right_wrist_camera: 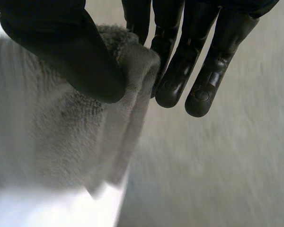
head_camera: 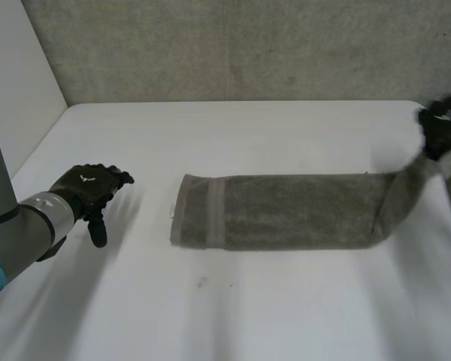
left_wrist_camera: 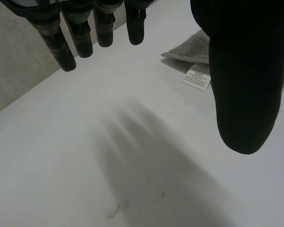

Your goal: Fold the towel.

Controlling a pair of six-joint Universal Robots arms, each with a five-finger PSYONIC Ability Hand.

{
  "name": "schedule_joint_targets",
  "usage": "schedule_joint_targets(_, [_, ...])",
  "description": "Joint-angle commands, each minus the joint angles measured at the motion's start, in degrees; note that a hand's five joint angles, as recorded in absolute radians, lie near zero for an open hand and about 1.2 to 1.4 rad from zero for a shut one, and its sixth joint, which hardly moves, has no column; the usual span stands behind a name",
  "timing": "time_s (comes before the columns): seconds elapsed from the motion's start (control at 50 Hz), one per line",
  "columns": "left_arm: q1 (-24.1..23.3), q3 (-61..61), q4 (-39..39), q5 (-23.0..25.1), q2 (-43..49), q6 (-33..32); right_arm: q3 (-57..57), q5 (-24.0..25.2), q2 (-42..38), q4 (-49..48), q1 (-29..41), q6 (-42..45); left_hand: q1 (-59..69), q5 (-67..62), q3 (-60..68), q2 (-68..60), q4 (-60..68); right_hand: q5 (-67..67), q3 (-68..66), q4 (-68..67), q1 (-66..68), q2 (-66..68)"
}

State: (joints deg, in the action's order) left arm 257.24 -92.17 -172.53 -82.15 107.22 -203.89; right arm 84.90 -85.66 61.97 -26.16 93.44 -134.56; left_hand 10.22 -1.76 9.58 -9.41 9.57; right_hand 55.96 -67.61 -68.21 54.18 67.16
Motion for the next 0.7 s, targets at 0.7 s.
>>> schedule_joint_targets(0.7, [-7.88,4.7,-10.11,-0.38,1.05,9.02,-6.34,15.01,-4.26,6.29,30.5,-30.46,-0.22,1.76,0.42,-0.59,0.43,-55.96,57.61,58.21,-44.18,-57.16])
